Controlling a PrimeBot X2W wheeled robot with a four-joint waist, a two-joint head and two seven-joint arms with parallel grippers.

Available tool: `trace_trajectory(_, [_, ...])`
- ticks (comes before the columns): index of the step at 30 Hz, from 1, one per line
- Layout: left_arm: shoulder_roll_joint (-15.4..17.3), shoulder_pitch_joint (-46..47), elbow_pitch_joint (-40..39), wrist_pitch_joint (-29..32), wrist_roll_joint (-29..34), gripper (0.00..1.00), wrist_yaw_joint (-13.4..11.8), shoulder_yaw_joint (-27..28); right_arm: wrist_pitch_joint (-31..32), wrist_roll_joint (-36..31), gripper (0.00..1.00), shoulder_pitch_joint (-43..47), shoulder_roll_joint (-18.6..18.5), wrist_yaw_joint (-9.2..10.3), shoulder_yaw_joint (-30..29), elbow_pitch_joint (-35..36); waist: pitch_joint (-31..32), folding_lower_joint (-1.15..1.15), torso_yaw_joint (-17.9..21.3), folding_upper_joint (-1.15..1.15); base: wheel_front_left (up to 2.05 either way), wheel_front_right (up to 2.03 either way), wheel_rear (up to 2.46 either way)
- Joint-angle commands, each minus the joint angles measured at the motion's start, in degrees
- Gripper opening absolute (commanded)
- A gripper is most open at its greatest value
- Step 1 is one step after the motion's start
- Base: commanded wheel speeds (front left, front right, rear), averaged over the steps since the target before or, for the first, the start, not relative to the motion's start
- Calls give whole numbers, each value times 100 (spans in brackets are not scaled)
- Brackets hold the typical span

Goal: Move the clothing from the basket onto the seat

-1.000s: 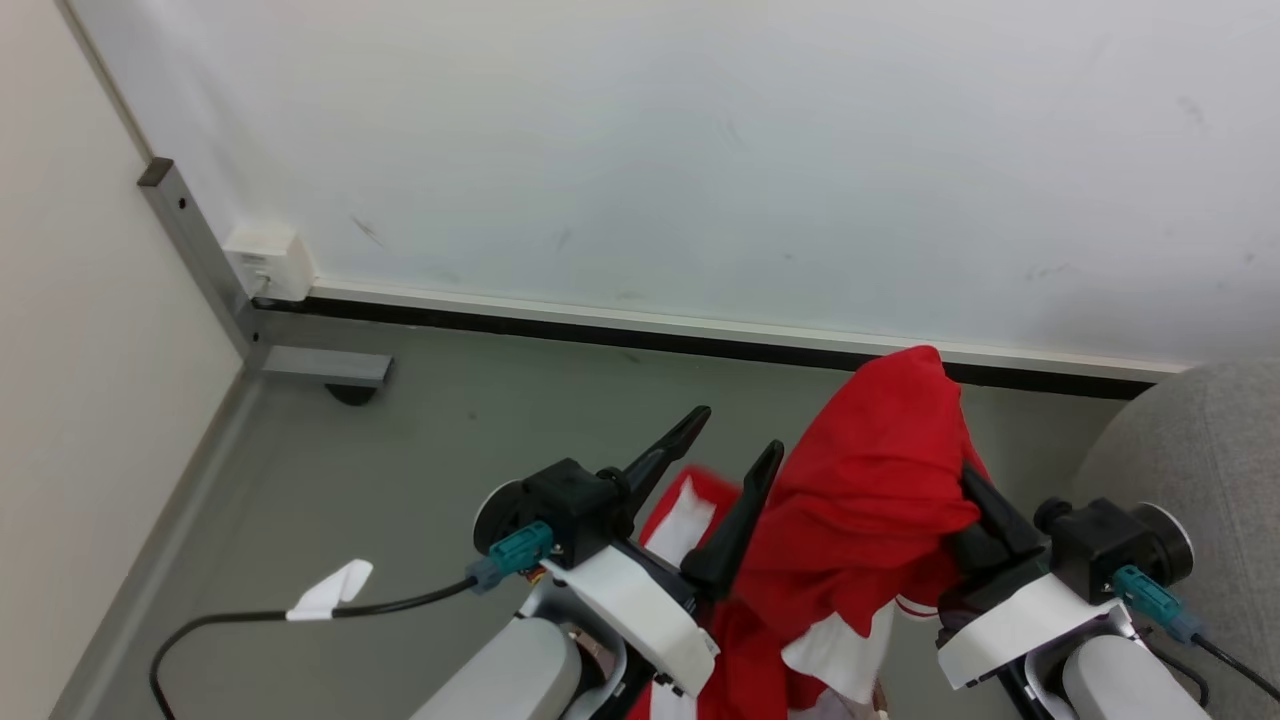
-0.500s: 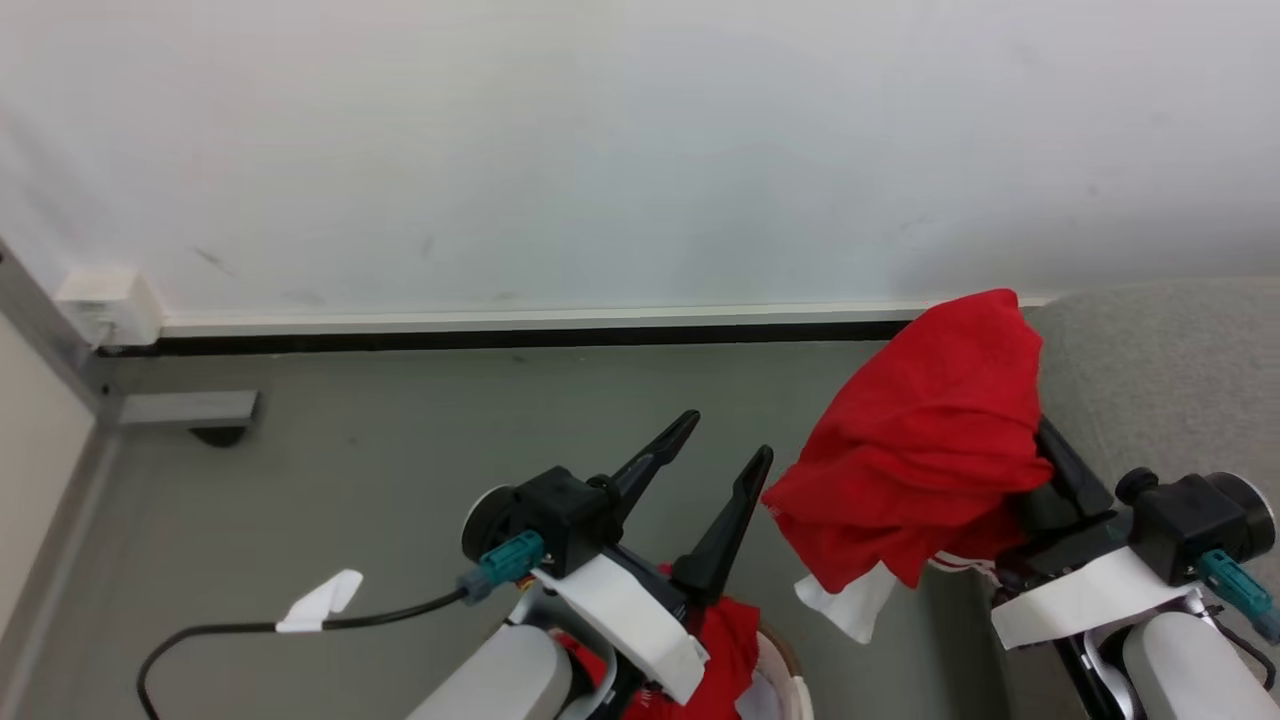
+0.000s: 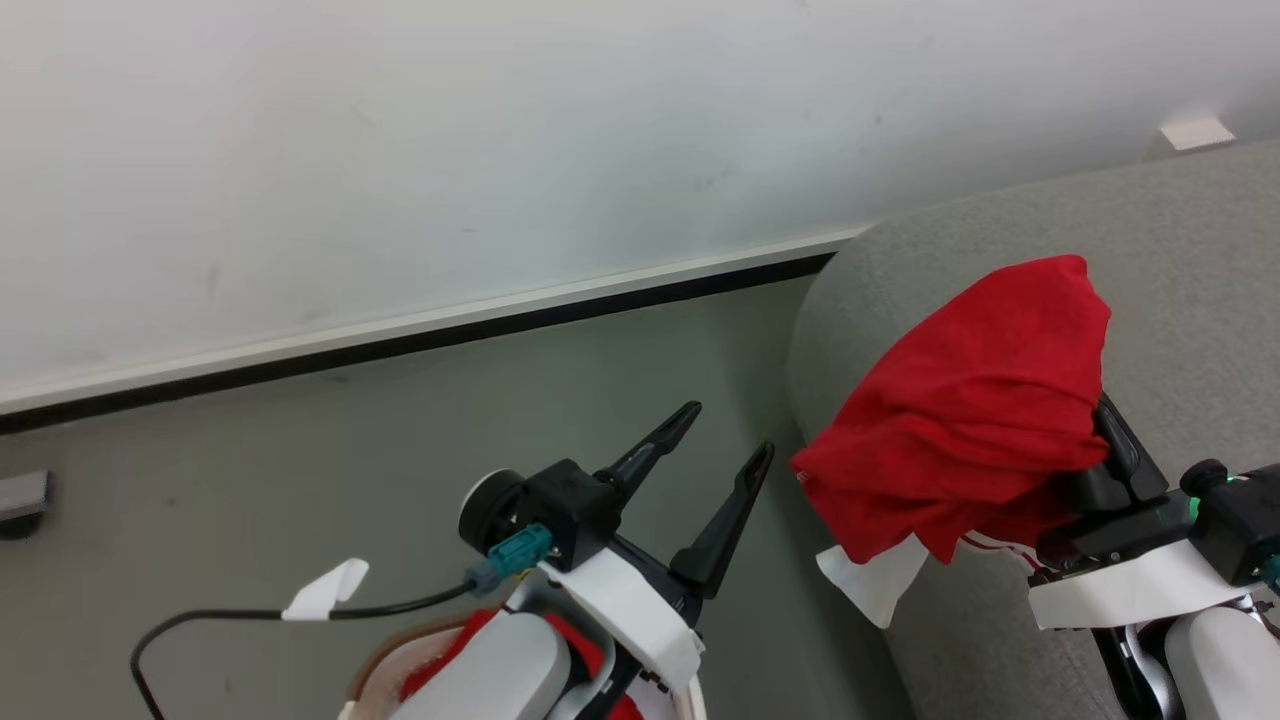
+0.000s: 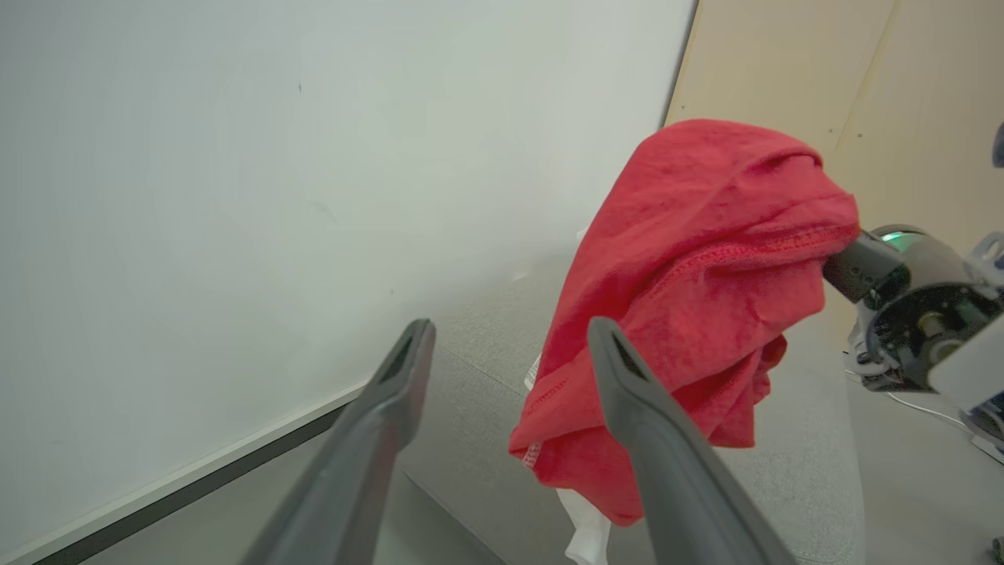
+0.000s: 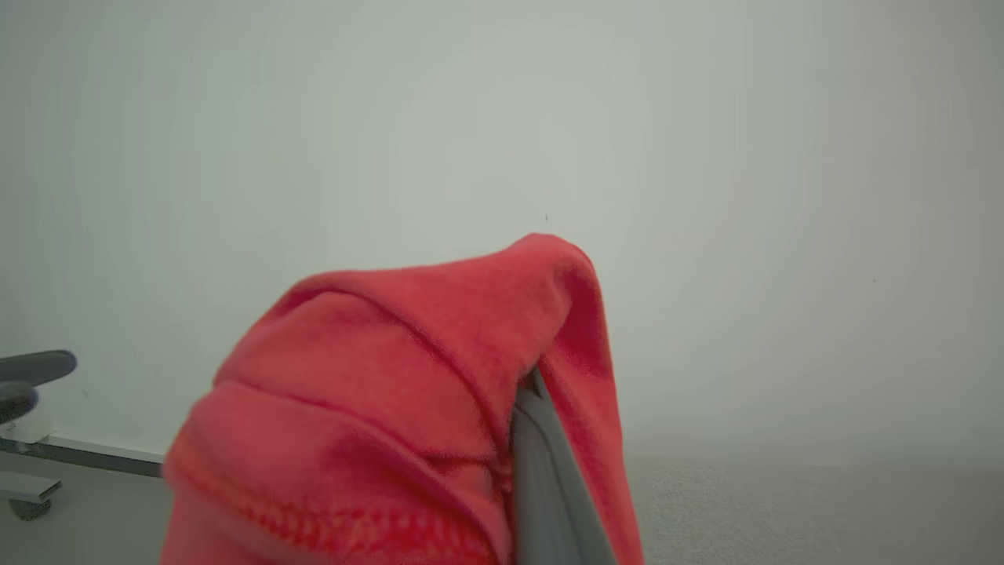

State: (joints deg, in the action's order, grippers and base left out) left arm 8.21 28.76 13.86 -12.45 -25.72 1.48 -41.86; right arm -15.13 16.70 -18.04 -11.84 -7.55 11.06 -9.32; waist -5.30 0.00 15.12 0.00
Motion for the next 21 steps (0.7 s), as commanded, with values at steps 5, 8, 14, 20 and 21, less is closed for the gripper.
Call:
trace_trajectory(5, [53,107,47,-34,82,100,-54,-7,-2,-58,0,66,43,12,-79,120,-210,0,718,0,0,0,0])
trace_trajectory(8, [49,145,81,-33,94,100,-66,-39,-2,-60,0,78,68,12,-120,118,-254,0,949,0,0,0,0])
trace_trajectory(14, [51,194,135,6,66,100,-28,-69,-2,-52,0,97,123,12,-135,142,-351,0,1235,0,0,0,0])
trace_trajectory(20, [64,265,172,26,44,100,-21,-112,-2,-34,0,35,144,12,-227,167,-486,0,1381,0,0,0,0])
trace_trajectory(21, [67,274,171,34,52,100,-20,-123,-2,-25,0,4,129,12,-244,152,-510,0,1382,0,0,0,0])
